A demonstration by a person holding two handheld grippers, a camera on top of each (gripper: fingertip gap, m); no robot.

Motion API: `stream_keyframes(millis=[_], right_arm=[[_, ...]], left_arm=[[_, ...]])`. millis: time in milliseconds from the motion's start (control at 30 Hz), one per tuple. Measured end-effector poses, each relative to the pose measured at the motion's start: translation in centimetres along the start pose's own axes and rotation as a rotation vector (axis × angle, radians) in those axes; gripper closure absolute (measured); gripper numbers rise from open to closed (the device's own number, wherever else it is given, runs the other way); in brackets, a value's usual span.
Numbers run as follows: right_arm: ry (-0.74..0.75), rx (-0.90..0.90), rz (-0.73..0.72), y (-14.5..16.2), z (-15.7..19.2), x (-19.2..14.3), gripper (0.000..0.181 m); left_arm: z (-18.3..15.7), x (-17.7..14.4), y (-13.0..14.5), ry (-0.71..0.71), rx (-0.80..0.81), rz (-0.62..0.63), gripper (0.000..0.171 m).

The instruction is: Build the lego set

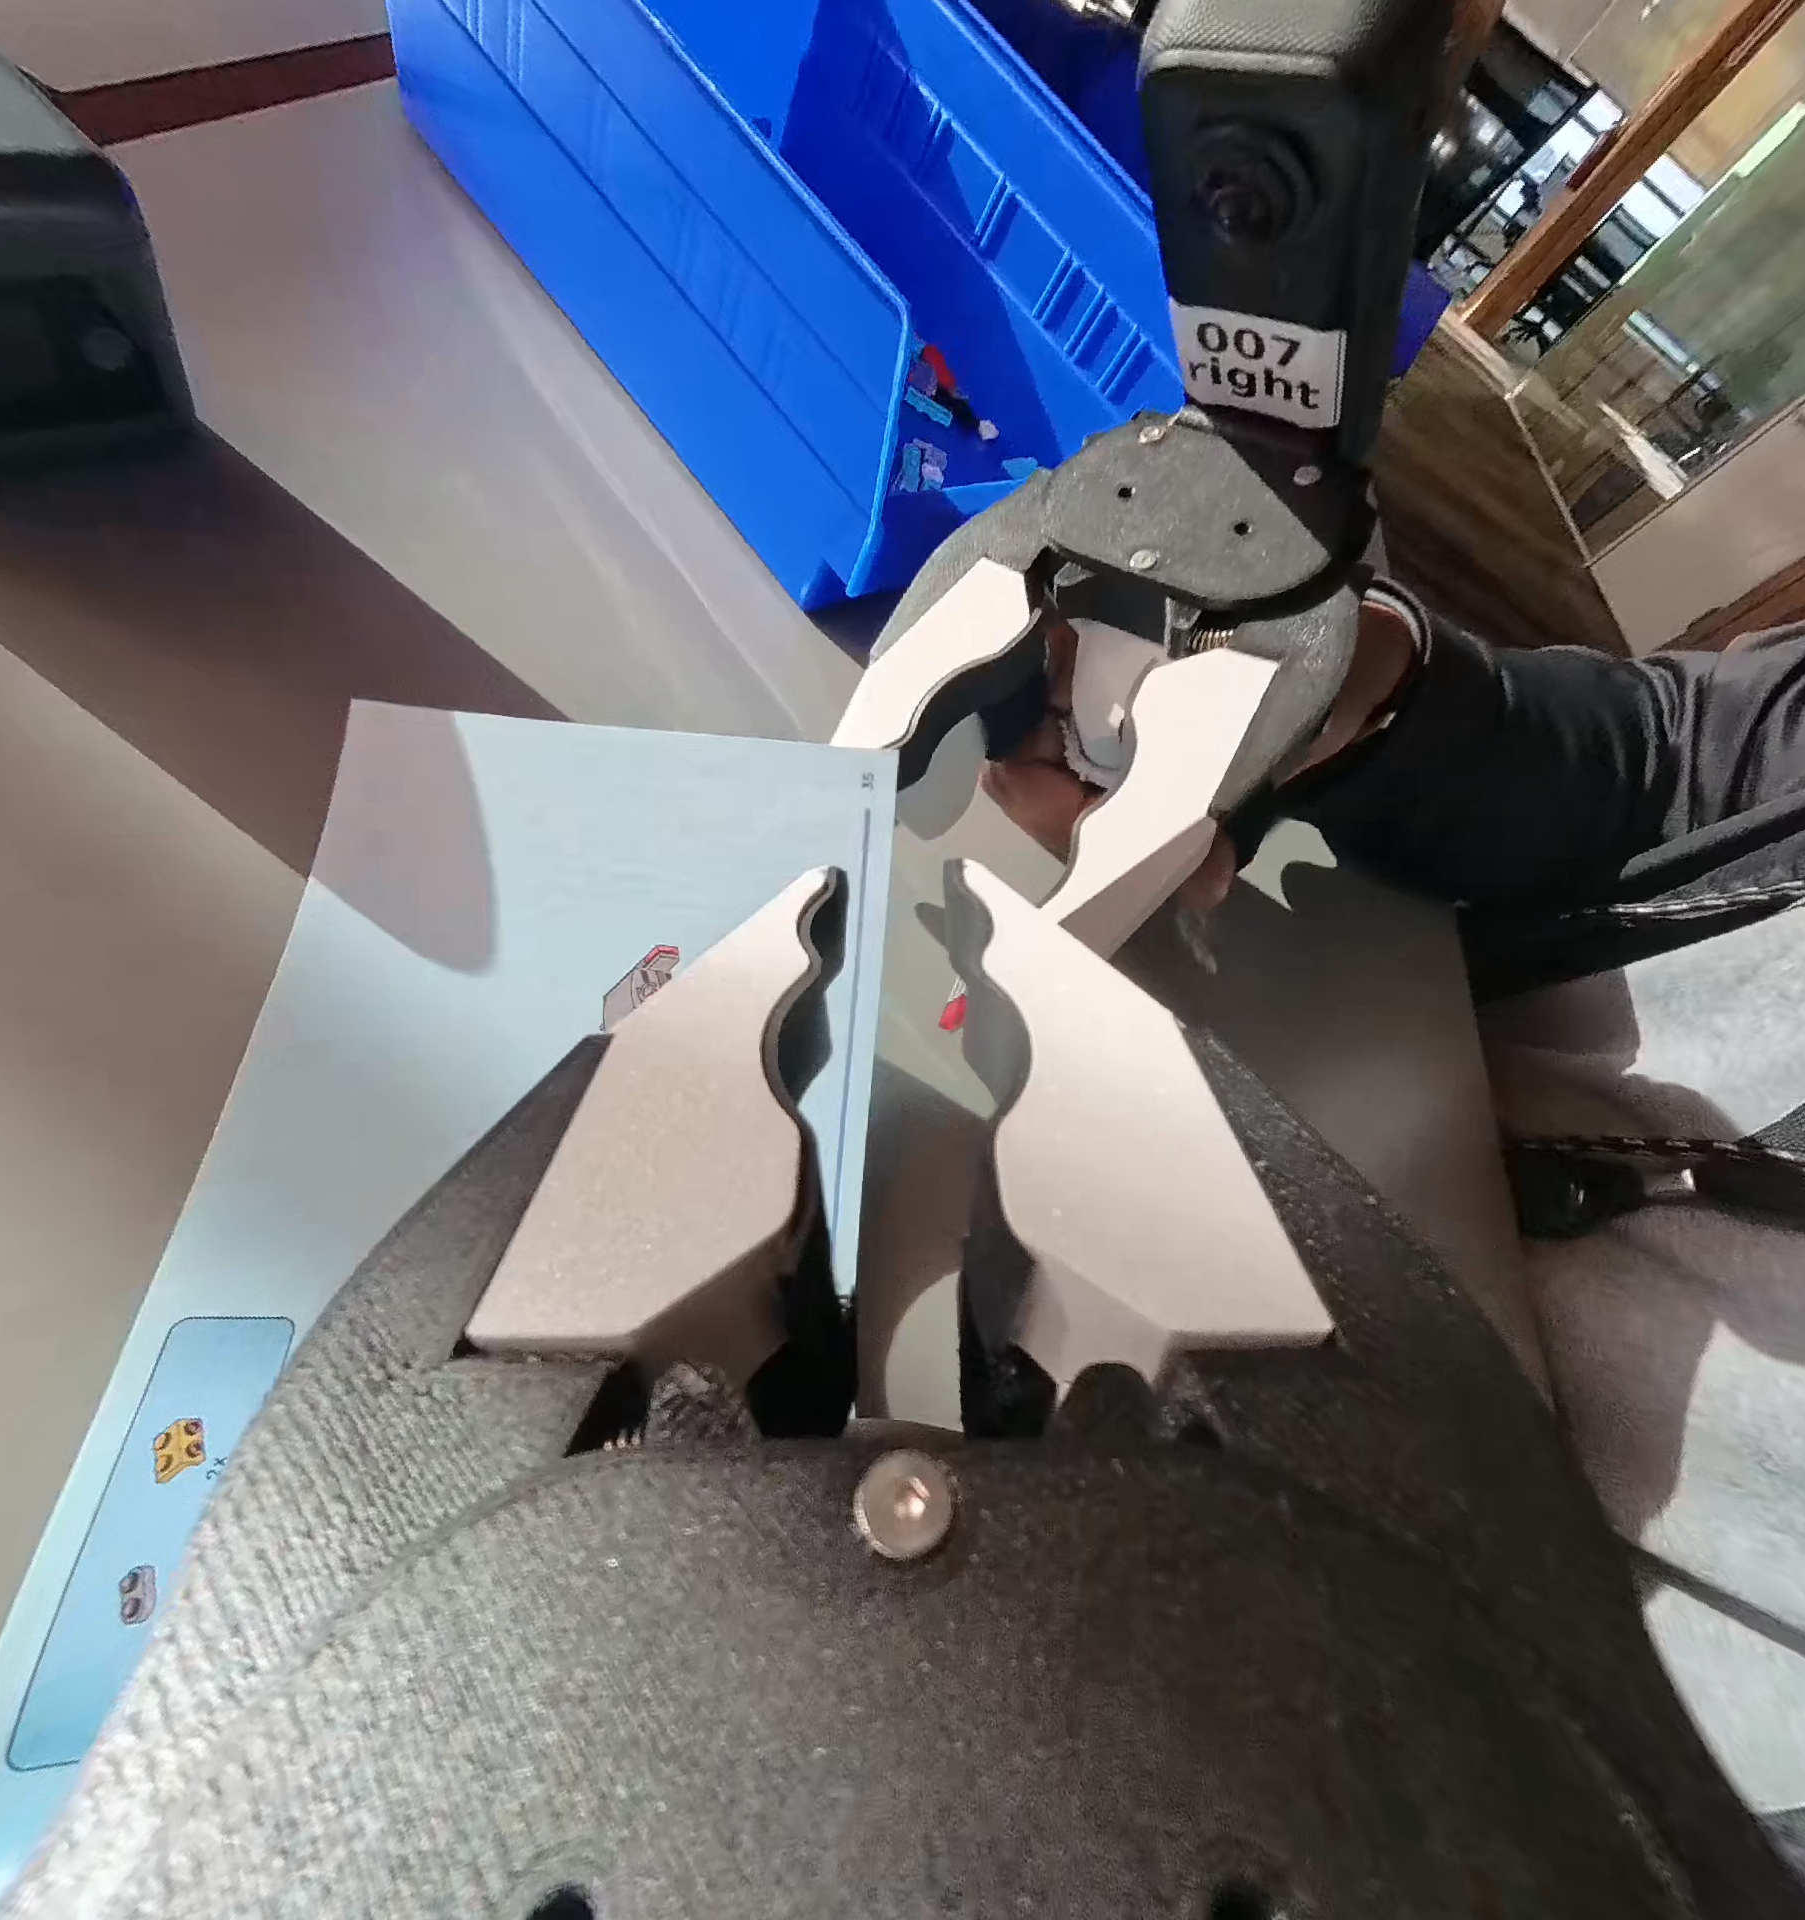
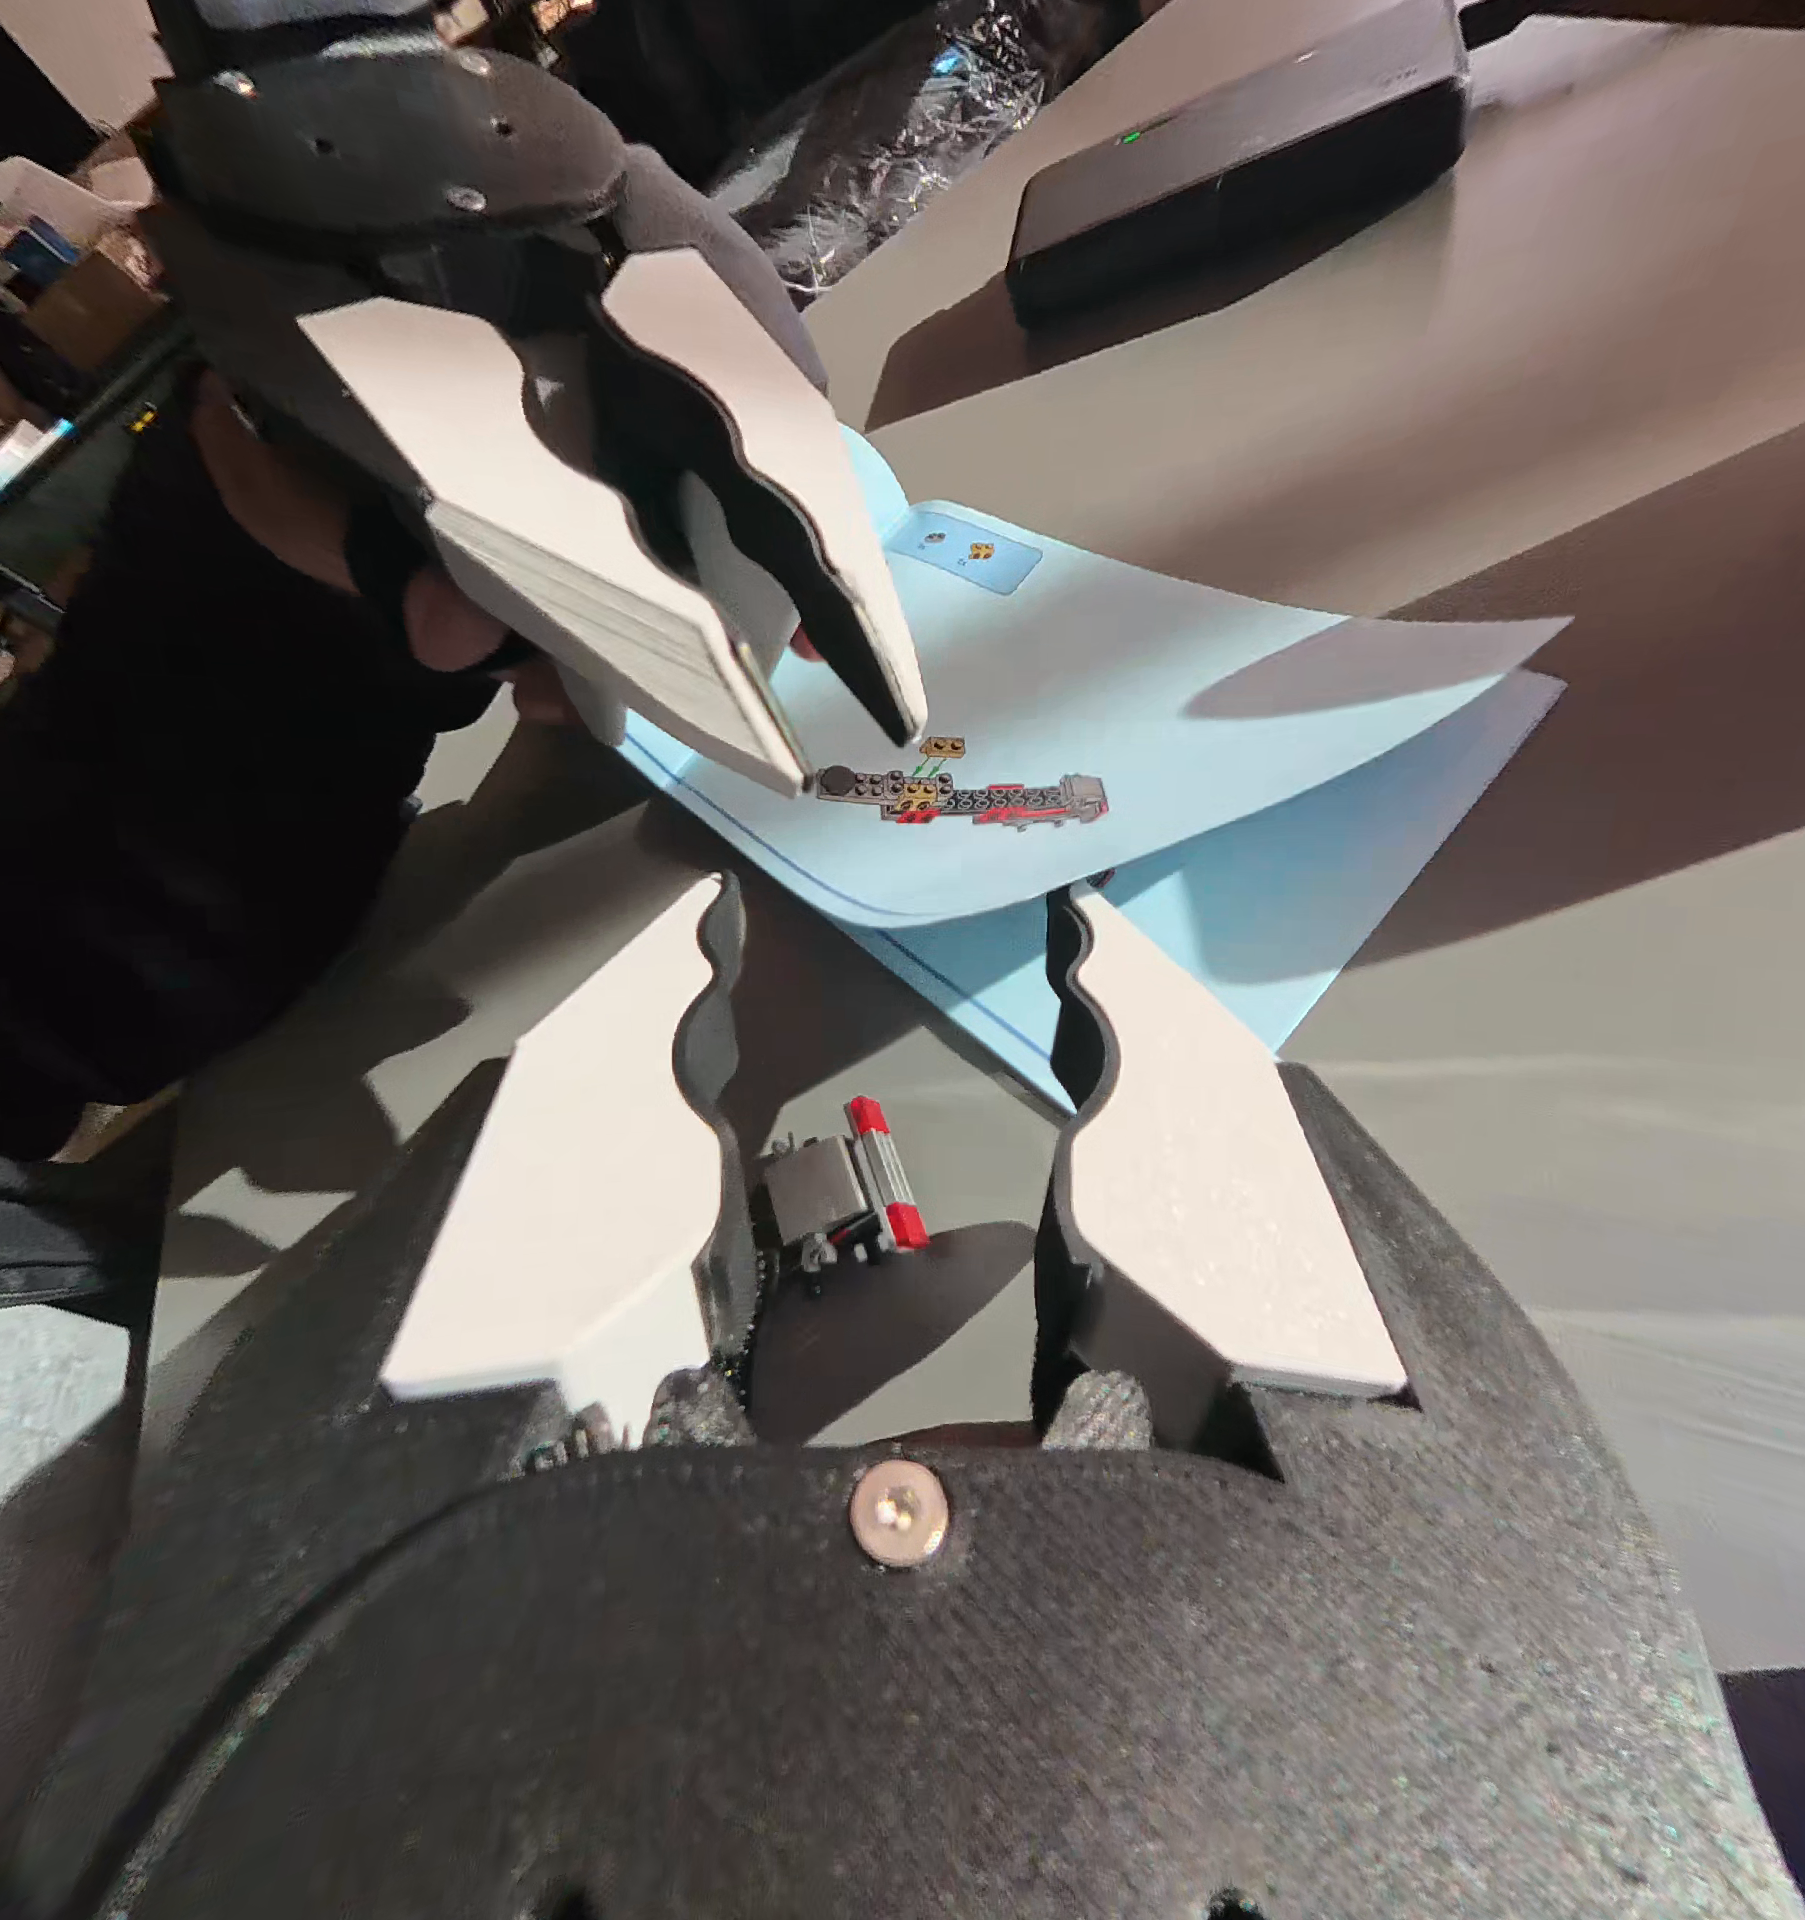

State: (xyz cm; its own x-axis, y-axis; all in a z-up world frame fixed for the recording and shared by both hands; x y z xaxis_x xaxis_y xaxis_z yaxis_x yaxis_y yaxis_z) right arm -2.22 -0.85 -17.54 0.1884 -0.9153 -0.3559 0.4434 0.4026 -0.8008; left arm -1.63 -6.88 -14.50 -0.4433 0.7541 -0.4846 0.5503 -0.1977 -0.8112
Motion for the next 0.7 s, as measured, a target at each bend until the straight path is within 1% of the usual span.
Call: stream_keyframes(millis=[233, 467, 600, 700], right_arm=[[-0.039, 0.013, -0.025, -0.1, 0.1, -0.3, 0.12], [-0.061, -0.005, -0.035, -0.2, 0.4, -0.3, 0.12], [-0.061, -0.013, -0.035, -0.2, 0.4, -0.2, 0.121], [-0.062, -0.016, -0.032, -0.2, 0.4, -0.2, 0.121]], left_arm=[[0.2, 0.3, 0.0, -0.076, 0.069, 0.003, 0.147], [-0.4, 1.8, 0.1, -0.133, 0.169, 0.008, 0.142], [-0.1, 2.5, 0.3, -0.174, 0.186, 0.018, 0.143], [0.0, 2.6, 0.3, -0.173, 0.165, 0.013, 0.147]])
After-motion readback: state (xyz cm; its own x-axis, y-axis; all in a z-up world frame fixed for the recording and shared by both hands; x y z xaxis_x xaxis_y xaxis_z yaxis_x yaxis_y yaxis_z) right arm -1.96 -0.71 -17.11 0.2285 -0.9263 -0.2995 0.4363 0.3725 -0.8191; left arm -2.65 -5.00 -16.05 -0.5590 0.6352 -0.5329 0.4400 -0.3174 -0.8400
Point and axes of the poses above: each gripper's, where its closed fingertips meet, x out along the fingers, y out of its underside, z = x × y across the jaws, the point moved 4 cm from there along -x, back along the fingers, and after that the axes turned 11 degrees about -y, right-handed, at the moved point
